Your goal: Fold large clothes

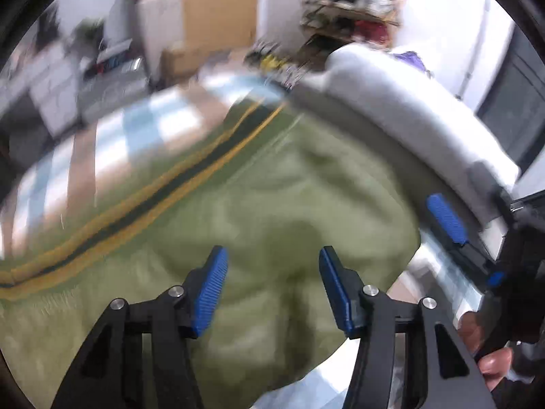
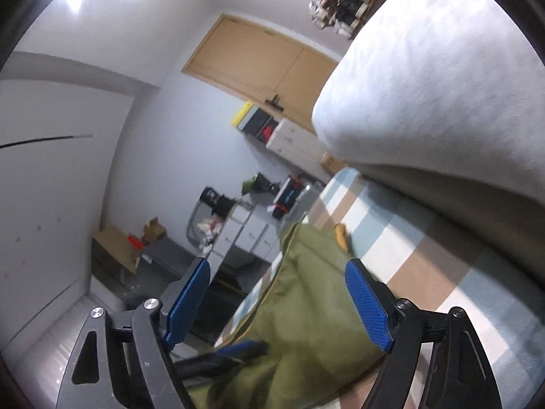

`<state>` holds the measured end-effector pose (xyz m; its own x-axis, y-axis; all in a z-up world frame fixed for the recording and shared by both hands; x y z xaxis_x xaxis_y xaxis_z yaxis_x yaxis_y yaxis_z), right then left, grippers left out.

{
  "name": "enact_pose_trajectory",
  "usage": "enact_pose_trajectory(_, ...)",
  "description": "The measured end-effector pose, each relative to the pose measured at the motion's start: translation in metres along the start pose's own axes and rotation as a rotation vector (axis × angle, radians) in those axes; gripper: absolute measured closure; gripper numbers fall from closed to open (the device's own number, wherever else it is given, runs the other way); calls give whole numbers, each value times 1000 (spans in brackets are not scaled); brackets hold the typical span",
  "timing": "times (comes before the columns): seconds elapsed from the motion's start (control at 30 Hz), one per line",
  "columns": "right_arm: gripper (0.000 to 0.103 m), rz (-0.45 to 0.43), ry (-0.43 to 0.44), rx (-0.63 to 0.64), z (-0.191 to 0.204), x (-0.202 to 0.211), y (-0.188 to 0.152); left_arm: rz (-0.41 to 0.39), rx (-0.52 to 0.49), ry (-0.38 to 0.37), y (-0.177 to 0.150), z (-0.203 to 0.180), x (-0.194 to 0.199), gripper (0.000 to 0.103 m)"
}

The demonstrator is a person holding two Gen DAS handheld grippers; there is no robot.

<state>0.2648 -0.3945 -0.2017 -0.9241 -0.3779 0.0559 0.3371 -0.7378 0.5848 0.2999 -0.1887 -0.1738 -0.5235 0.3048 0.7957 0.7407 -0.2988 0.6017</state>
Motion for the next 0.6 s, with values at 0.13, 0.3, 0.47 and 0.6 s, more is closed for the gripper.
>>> enact_pose_trajectory(0.13, 36, -3, -4, 6, 0, -1, 0, 128, -74, 42, -3, -7, -52, 51)
enact_pose_trajectory(0.3, 35, -6, -24, 4, -4, 0, 1, 117, -30, 59, 2, 3, -68, 32)
enact_pose_trajectory(0.47, 35, -14, -38, -44, -15, 4, 2, 46, -17, -26, 39, -8, -37, 35)
enact_pose_trajectory(0.6, 34, -11, -45, -38, -15, 3, 2, 126, -64, -5, 66, -12, -69, 35)
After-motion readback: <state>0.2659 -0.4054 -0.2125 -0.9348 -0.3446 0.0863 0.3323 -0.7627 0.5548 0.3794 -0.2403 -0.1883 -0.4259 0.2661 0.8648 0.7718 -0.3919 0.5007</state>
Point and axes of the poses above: each gripper's, at about its wrist camera, not at the fingertips, and x roughly against the way its jaws point, z to its left, y to its top, the point moved 10 cm from there along -x, roughly the way its jaws point, and after that the axes turned 5 degrees about x, right-handed, at the moved point
